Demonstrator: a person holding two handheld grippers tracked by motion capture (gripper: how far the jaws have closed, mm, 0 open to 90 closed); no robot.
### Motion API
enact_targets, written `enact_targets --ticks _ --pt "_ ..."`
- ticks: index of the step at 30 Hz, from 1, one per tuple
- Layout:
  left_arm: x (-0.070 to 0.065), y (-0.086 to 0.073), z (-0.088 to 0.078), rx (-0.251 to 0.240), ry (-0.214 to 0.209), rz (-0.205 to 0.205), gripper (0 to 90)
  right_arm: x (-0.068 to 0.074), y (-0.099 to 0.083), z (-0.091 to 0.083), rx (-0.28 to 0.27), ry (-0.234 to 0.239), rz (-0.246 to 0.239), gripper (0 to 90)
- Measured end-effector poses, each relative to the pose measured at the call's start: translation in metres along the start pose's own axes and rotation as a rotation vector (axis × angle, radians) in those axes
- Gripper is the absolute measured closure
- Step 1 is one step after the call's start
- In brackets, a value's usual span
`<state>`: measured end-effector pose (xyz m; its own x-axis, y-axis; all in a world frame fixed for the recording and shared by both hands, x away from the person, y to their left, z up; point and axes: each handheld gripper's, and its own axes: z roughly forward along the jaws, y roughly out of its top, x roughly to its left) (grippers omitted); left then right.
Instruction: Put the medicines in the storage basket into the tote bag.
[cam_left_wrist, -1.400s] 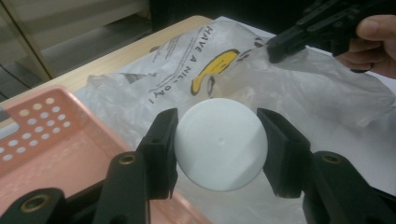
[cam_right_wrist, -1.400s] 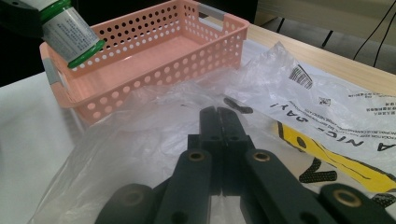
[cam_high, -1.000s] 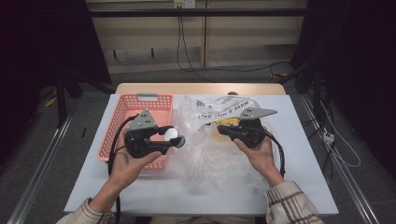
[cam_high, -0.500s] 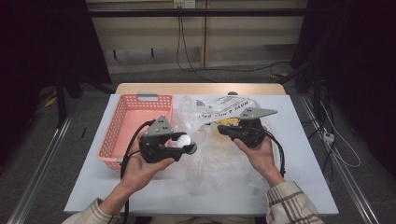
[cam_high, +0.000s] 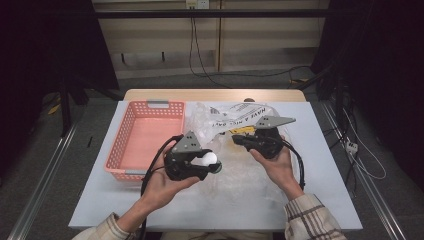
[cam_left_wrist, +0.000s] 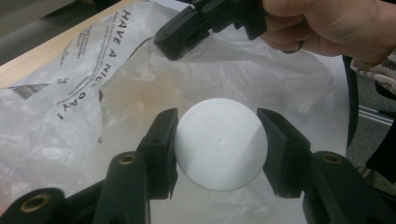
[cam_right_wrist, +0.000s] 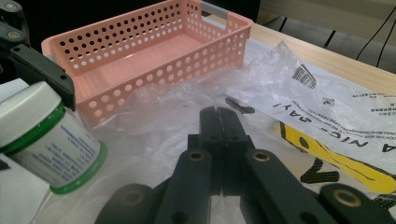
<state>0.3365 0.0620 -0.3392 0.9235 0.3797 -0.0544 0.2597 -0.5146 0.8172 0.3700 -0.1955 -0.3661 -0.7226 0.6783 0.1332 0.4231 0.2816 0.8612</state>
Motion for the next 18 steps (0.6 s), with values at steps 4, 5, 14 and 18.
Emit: enact_targets --ticks 4,5,14,18 --pt "-0.005 0.004 0.007 0.002 -0.010 0.013 51.2 0.000 0.000 0.000 -0.001 0.000 -0.002 90.0" --pt "-0.007 0.005 0.009 0.003 -0.014 0.018 51.2 0.000 0.000 -0.001 -0.003 0.002 -0.004 90.0" --pt "-0.009 0.011 0.026 0.008 -0.030 0.008 51.1 0.001 0.000 -0.001 -0.004 0.002 -0.001 90.0" --pt "-0.005 0.014 0.039 0.015 -0.038 -0.009 51.2 0.001 0.000 0.000 -0.002 0.003 -0.004 90.0"
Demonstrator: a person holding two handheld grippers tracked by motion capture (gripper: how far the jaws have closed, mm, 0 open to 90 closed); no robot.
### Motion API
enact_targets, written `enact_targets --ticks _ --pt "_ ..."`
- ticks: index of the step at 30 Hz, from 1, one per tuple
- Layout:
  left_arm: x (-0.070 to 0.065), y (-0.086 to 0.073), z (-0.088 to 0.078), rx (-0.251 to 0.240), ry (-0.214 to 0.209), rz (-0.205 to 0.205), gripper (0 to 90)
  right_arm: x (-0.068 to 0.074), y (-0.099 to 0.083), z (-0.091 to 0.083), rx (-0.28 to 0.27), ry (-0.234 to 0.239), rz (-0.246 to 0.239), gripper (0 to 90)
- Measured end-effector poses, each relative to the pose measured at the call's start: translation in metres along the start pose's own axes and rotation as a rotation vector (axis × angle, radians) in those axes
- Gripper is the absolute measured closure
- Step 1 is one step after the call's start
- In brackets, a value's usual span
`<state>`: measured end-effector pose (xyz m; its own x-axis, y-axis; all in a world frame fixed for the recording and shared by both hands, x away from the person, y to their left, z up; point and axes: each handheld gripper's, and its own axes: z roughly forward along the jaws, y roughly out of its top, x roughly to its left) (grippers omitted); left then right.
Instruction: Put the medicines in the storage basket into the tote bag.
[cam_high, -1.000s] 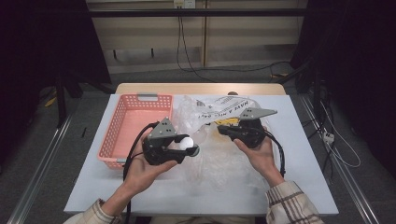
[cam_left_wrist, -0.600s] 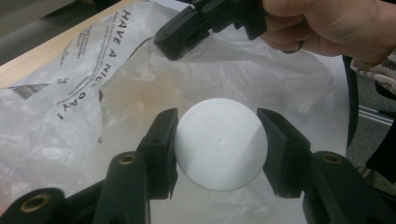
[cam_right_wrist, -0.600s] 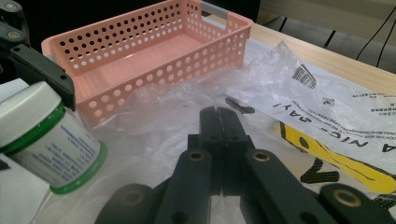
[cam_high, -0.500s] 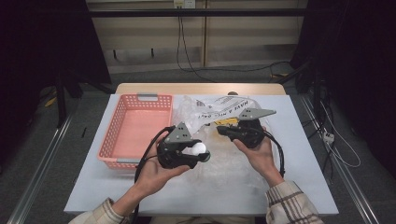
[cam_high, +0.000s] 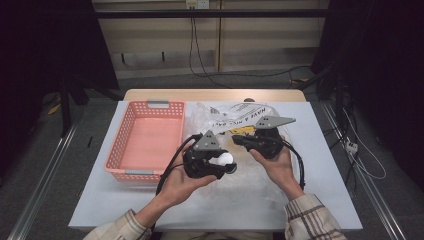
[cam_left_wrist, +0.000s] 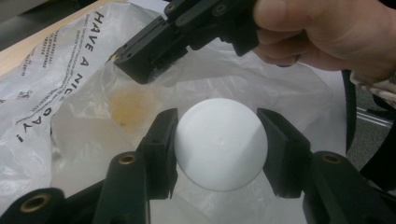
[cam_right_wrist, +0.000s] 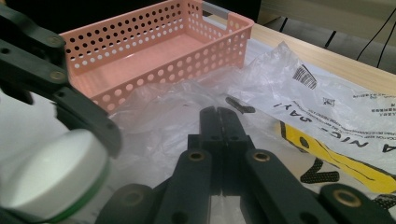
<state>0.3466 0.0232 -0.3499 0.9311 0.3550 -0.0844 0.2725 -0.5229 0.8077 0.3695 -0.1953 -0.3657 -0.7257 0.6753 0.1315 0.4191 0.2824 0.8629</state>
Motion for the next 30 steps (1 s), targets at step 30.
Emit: enact_targets --ticks 30 --pt "0.025 -0.016 0.080 0.110 0.063 -0.119 51.0 0.004 -0.011 -0.001 0.029 0.015 0.011 90.0"
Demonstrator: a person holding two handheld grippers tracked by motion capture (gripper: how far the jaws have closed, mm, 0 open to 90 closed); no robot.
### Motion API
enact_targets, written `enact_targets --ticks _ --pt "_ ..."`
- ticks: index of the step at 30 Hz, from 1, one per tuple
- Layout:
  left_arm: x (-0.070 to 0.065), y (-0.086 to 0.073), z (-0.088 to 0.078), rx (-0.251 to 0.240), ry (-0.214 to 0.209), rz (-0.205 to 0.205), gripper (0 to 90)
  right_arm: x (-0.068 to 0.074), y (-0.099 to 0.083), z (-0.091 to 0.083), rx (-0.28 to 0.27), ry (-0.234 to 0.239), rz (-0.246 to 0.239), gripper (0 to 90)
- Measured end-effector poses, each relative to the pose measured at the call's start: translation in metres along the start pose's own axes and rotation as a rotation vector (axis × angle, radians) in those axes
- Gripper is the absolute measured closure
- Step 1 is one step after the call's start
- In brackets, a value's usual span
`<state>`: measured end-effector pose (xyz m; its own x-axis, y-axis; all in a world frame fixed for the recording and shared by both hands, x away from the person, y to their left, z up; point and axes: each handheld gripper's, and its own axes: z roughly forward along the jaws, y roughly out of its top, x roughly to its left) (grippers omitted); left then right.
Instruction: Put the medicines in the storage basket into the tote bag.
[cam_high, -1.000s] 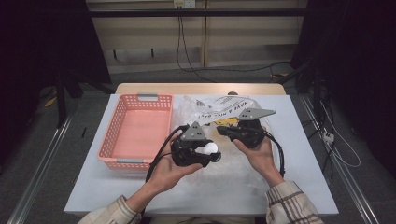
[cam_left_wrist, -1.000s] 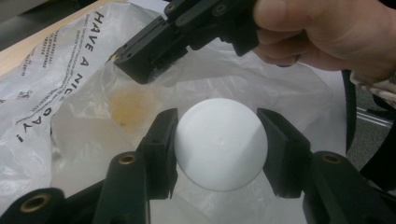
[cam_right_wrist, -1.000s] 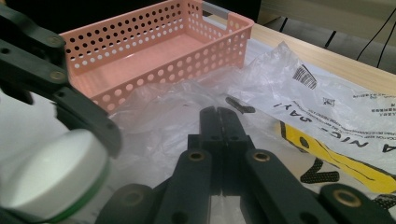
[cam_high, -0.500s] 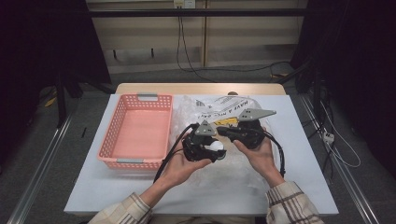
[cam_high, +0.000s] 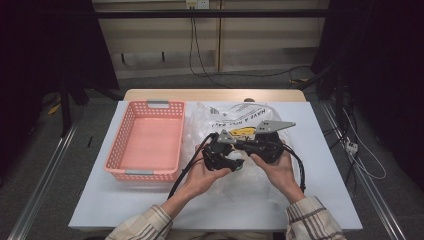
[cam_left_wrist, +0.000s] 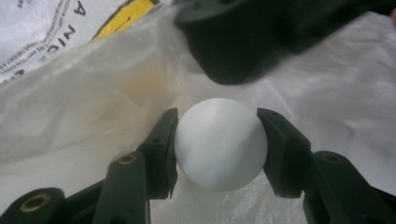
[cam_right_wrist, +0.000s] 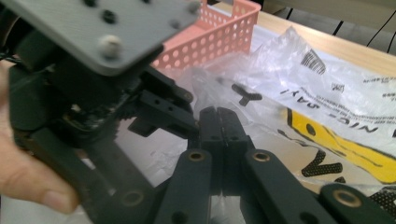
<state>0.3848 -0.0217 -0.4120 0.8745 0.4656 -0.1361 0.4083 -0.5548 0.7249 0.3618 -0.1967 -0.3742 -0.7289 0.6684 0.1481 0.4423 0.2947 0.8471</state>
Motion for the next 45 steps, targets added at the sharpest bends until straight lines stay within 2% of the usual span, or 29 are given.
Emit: enact_targets --ticks 3,6,7,8,14,15,17,18,19,20,21,22,23,24,26,30,32,37,45 --pt "0.000 0.000 0.006 0.001 0.000 -0.003 51.1 0.002 -0.005 0.000 0.016 0.002 -0.001 90.0" --pt "0.002 0.000 0.011 0.004 -0.003 -0.025 51.0 0.001 -0.010 -0.003 0.033 -0.012 -0.004 90.0" --pt "0.004 -0.001 0.013 0.003 -0.015 -0.031 51.0 -0.001 -0.011 -0.004 0.034 -0.013 -0.001 90.0" --pt "0.004 -0.002 0.015 0.003 -0.006 -0.035 51.0 -0.002 -0.012 -0.006 0.032 -0.012 0.007 90.0" --pt "0.004 -0.005 0.025 0.014 0.007 -0.027 50.9 -0.004 -0.017 -0.005 0.042 -0.010 0.013 90.0" --pt "0.004 -0.005 0.026 0.023 0.022 -0.027 50.9 -0.004 -0.017 -0.004 0.044 -0.011 0.013 90.0" --pt "0.005 -0.006 0.027 0.012 0.007 -0.027 50.8 -0.004 -0.018 -0.004 0.048 -0.012 0.012 90.0" --pt "0.004 -0.005 0.027 0.019 0.021 -0.022 50.7 -0.004 -0.019 -0.003 0.051 -0.011 0.015 90.0" --pt "0.004 -0.005 0.027 0.022 -0.004 -0.008 50.4 -0.004 -0.020 -0.003 0.052 -0.011 0.016 90.0" --pt "0.003 -0.005 0.027 0.023 -0.017 -0.011 49.7 -0.005 -0.020 -0.003 0.053 -0.012 0.016 90.0" --pt "0.002 -0.005 0.026 0.027 -0.017 -0.010 46.7 -0.005 -0.020 -0.003 0.053 -0.013 0.017 90.0" --pt "0.000 -0.004 0.025 0.031 0.003 -0.009 43.1 -0.005 -0.020 -0.003 0.053 -0.013 0.017 90.0" --pt "0.001 -0.004 0.024 0.032 -0.009 0.002 42.2 -0.005 -0.020 -0.003 0.053 -0.013 0.016 90.0" --pt "0.000 -0.004 0.023 0.029 0.002 0.001 39.5 -0.005 -0.020 -0.003 0.053 -0.012 0.016 90.0" --pt "0.000 -0.004 0.021 0.031 -0.011 0.006 31.0 -0.005 -0.020 -0.002 0.055 -0.011 0.016 90.0" --pt "-0.002 -0.004 0.014 0.032 -0.016 0.033 25.0 -0.005 -0.020 -0.003 0.052 -0.014 0.016 90.0" --pt "-0.003 -0.003 0.008 0.052 -0.025 0.061 23.9 -0.005 -0.020 -0.003 0.051 -0.014 0.018 90.0" --pt "-0.011 0.000 -0.004 0.023 -0.020 0.078 19.9 -0.005 -0.020 -0.003 0.052 -0.019 0.018 90.0" --pt "-0.019 0.000 -0.027 0.012 -0.002 0.124 18.1 -0.007 -0.021 -0.001 0.049 -0.024 0.020 90.0"
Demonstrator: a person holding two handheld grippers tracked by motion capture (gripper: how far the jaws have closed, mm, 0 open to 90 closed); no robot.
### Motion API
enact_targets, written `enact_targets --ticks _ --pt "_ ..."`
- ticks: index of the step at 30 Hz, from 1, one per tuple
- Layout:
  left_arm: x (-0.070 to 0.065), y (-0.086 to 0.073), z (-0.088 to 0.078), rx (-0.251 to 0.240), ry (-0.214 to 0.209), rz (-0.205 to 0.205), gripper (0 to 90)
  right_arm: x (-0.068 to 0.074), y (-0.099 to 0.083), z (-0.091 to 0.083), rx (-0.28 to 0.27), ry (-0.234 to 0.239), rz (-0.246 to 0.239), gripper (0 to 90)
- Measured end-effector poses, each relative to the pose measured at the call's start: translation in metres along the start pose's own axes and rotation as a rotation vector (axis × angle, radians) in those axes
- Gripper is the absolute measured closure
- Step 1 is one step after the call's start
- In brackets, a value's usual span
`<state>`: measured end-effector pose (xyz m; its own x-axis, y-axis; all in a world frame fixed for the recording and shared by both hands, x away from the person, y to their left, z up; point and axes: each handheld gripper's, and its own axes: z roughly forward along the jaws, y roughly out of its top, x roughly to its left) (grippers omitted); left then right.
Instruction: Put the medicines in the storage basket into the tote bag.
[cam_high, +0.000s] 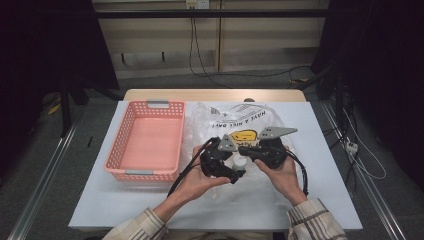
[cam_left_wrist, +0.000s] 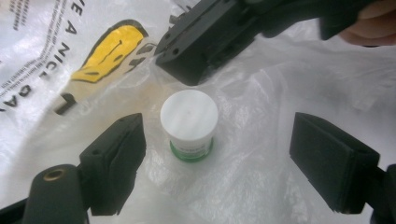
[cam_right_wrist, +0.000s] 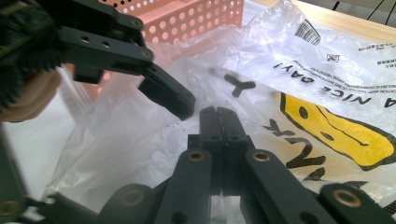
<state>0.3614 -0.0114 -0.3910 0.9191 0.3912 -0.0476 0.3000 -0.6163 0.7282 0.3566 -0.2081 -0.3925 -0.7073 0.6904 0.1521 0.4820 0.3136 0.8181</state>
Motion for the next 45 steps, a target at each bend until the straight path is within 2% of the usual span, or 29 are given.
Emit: enact_targets --ticks 2,3,4,7,10,12,17,21,26,31,36,38,39,40,42,45 --pt "0.000 -0.001 -0.005 -0.015 0.001 -0.001 16.1 0.000 0.000 0.001 0.002 -0.001 0.003 90.0" --pt "0.000 0.000 -0.008 -0.011 0.023 0.001 16.1 0.001 0.000 0.001 0.001 -0.001 0.001 90.0" --pt "0.002 -0.001 -0.012 -0.032 0.002 -0.008 15.9 0.001 0.000 0.001 0.004 -0.002 -0.001 90.0" --pt "0.003 -0.002 -0.020 -0.055 -0.008 -0.013 15.1 0.001 0.000 0.001 0.006 -0.004 0.001 90.0" --pt "0.002 -0.004 -0.029 -0.063 0.001 0.000 14.4 0.002 0.000 0.000 0.005 -0.001 -0.002 90.0" --pt "0.001 -0.007 -0.036 -0.090 0.009 -0.006 14.2 0.002 -0.001 0.000 0.009 0.000 -0.005 90.0" --pt "0.003 -0.016 -0.044 -0.090 0.022 -0.011 13.7 0.003 -0.001 0.000 0.009 -0.001 0.001 90.0" --pt "0.007 -0.023 -0.050 -0.111 0.038 -0.030 13.5 0.002 0.000 0.002 0.011 0.001 0.005 90.0" --pt "0.009 -0.032 -0.064 -0.138 0.063 -0.056 13.1 0.003 -0.001 0.002 0.011 0.003 -0.001 90.0" --pt "0.008 -0.044 -0.075 -0.144 0.080 -0.062 13.1 0.006 -0.005 0.001 0.022 -0.009 -0.002 90.0" --pt "0.011 -0.055 -0.081 -0.146 0.111 -0.074 13.1 0.009 -0.009 -0.002 0.027 -0.017 -0.004 90.0" --pt "0.011 -0.059 -0.083 -0.159 0.110 -0.088 13.1 0.011 -0.010 -0.005 0.025 -0.018 -0.007 90.0" --pt "0.010 -0.060 -0.085 -0.156 0.120 -0.080 13.0 0.012 -0.010 -0.006 0.022 -0.015 -0.005 90.0" --pt "0.009 -0.061 -0.086 -0.163 0.112 -0.092 13.1 0.012 -0.011 -0.007 0.024 -0.014 -0.005 89.4" --pt "0.007 -0.064 -0.090 -0.165 0.114 -0.085 13.0 0.014 -0.013 -0.008 0.036 -0.011 -0.013 85.0" --pt "0.006 -0.069 -0.094 -0.168 0.119 -0.081 12.9 0.019 -0.019 -0.012 0.047 -0.022 -0.027 72.4"
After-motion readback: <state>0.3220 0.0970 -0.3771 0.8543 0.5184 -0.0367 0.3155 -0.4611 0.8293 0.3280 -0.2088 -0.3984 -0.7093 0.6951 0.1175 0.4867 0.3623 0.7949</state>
